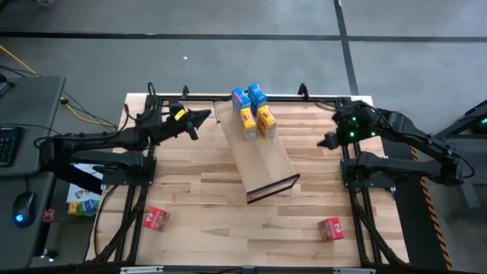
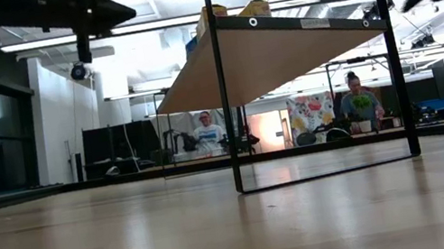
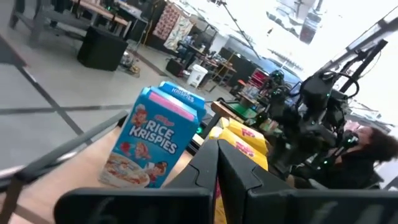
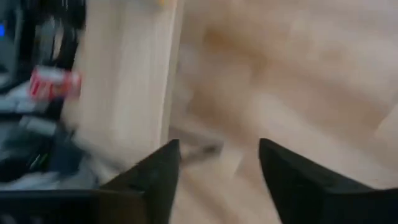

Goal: Stack cereal on shelf
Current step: Put the right red cereal box on the shelf

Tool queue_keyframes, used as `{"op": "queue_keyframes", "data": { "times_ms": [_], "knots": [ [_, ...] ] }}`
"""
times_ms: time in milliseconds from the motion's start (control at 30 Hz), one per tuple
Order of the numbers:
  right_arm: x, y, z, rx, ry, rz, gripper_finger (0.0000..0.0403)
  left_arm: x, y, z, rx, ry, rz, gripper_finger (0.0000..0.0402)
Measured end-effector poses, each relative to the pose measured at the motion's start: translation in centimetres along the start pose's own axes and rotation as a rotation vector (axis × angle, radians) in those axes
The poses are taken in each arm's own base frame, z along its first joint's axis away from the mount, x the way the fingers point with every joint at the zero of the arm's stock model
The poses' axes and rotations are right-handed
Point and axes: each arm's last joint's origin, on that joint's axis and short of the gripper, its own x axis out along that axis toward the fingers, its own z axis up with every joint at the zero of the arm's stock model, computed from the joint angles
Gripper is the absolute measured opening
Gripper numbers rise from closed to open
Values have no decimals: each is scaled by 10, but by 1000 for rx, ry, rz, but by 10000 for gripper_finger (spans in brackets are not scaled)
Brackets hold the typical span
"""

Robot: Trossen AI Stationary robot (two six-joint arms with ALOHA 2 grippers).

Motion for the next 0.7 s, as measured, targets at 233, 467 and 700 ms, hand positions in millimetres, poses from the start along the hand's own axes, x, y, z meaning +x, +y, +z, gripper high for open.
{"op": "queue_keyframes", "data": {
  "times_ms": [233,467,700],
  "knots": [
    [2,1,-25,254,239,-67,273,-7,2,11,51,-13,-73,0],
    [11,23,-40,376,290,-62,275,-12,4,19,51,27,-223,0],
    [32,57,-67,401,395,-48,275,-12,6,21,40,54,-262,0]
  ]
}}
